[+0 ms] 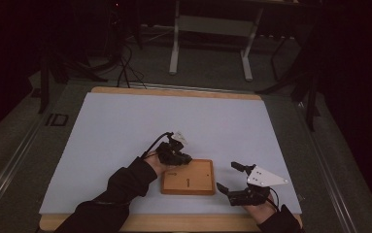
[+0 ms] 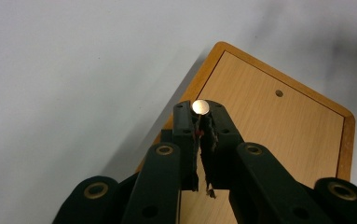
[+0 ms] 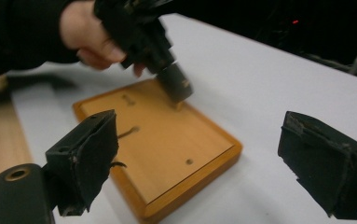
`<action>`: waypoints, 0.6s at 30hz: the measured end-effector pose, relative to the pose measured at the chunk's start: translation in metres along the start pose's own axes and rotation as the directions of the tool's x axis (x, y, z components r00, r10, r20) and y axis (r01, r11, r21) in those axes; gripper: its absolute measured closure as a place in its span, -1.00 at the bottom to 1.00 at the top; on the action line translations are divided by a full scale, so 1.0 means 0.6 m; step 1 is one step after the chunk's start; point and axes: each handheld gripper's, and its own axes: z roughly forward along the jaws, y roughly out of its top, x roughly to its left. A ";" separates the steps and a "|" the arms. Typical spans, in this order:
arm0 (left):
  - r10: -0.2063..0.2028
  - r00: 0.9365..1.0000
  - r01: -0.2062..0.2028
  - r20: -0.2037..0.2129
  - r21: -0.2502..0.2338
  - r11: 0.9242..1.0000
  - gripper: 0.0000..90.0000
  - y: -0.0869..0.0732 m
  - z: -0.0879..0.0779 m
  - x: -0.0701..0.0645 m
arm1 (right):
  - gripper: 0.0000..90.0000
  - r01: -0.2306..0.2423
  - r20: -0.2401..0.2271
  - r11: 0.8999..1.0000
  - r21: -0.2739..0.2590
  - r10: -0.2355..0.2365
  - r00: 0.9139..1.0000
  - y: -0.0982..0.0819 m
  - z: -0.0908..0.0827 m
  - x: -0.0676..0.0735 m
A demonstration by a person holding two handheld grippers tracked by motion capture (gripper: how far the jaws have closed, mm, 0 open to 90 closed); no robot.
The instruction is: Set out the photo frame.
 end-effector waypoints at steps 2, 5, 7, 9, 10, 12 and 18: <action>-0.009 1.000 0.009 0.005 0.006 1.000 0.89 0.002 0.000 0.002 | -0.74 0.024 -0.011 1.000 0.017 -0.024 1.000 0.001 0.002 0.003; -0.016 1.000 0.016 0.013 0.011 1.000 0.89 0.004 0.000 0.006 | -0.72 0.054 -0.036 0.998 0.033 -0.052 0.998 0.002 0.003 0.006; -0.016 1.000 0.015 0.018 0.010 1.000 0.89 0.005 0.001 0.007 | -0.71 0.071 -0.044 0.996 0.049 -0.069 0.997 0.002 0.005 0.009; -0.008 1.000 0.008 0.019 0.013 1.000 0.89 0.005 0.001 0.007 | -0.70 0.093 -0.056 0.993 0.073 -0.089 0.994 0.002 0.009 0.013; -0.006 1.000 0.005 0.022 0.017 1.000 0.89 0.006 0.001 0.008 | -0.70 0.108 -0.056 0.991 0.083 -0.103 0.993 0.002 0.010 0.015; -0.009 1.000 0.008 0.027 0.020 1.000 0.89 0.007 0.001 0.010 | -0.69 0.126 -0.069 0.986 0.105 -0.120 0.990 0.001 0.014 0.020; -0.036 0.997 0.035 0.072 0.019 0.999 0.89 0.008 0.002 0.022 | -0.63 0.199 -0.080 0.967 0.160 -0.188 0.979 0.002 0.019 0.028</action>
